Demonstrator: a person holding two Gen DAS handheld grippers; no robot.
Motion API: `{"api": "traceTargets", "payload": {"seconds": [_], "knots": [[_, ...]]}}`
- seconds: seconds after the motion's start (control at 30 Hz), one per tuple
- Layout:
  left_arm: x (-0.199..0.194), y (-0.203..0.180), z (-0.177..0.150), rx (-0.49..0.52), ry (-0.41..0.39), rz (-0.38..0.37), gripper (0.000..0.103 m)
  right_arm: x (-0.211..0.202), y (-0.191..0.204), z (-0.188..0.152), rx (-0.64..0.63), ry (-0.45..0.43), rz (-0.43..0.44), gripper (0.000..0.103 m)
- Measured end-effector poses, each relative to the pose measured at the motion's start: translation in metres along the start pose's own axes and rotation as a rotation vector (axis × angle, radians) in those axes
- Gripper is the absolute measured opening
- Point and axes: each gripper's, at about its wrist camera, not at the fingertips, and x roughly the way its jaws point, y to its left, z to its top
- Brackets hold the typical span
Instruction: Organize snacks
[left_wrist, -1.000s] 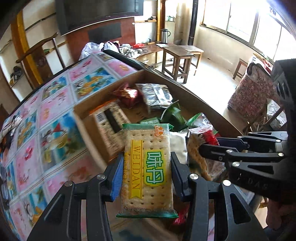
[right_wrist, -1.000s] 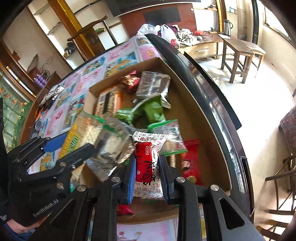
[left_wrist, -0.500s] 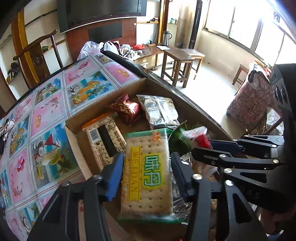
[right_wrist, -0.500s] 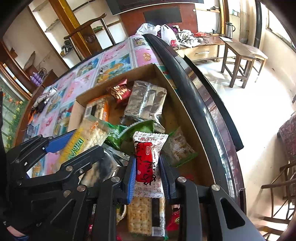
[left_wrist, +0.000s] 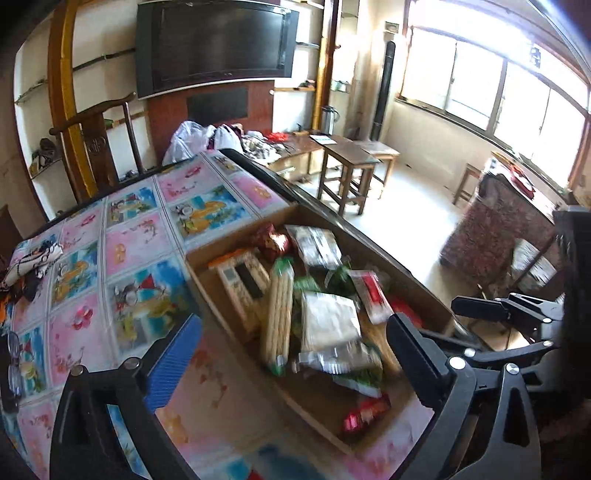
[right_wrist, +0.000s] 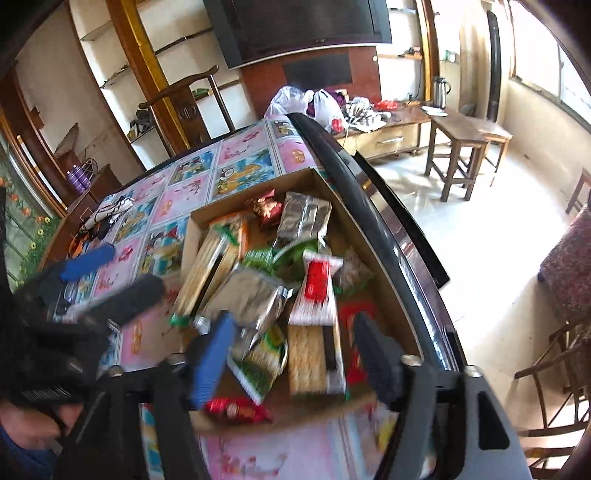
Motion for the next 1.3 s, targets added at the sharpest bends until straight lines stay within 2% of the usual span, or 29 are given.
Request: {"api": "traceTargets", "payload": {"seconds": [0.17,0.37,0.5,0.53,0.63,0.8,0.87,0.93,1.3], "knots": [[-0.035,0.001,-0.035,0.046,-0.019,0.013,0.103,-0.018,0.014,-0.039,-0.026,0.013,-0.029,0.086],[-0.057,-0.005,-0.055,0.123,-0.022,0.06,0.103,-0.046,0.022,-0.049,-0.018,-0.071,-0.08,0.088],[-0.056,-0.008,-0.052,0.14,0.013,0.161,0.103,-0.053,0.032,-0.055,-0.021,-0.081,-0.084,0.088],[-0.051,-0.008,-0.049,0.151,0.052,0.217,0.103,-0.054,0.034,-0.055,-0.024,-0.081,-0.088,0.088],[-0.039,-0.005,-0.047,0.171,0.14,0.298,0.103,-0.056,0.039,-0.059,-0.031,-0.084,-0.094,0.088],[-0.049,0.004,-0.046,0.133,0.12,0.273,0.103,-0.057,0.042,-0.063,-0.029,-0.082,-0.104,0.088],[-0.054,0.001,-0.047,0.14,0.109,0.286,0.103,-0.058,0.041,-0.064,-0.024,-0.085,-0.108,0.088],[-0.057,-0.002,-0.046,0.15,0.101,0.264,0.103,-0.059,0.041,-0.064,-0.025,-0.088,-0.112,0.088],[-0.055,-0.011,-0.044,0.171,0.109,0.265,0.103,-0.062,0.042,-0.061,-0.039,-0.1,-0.115,0.088]]}}
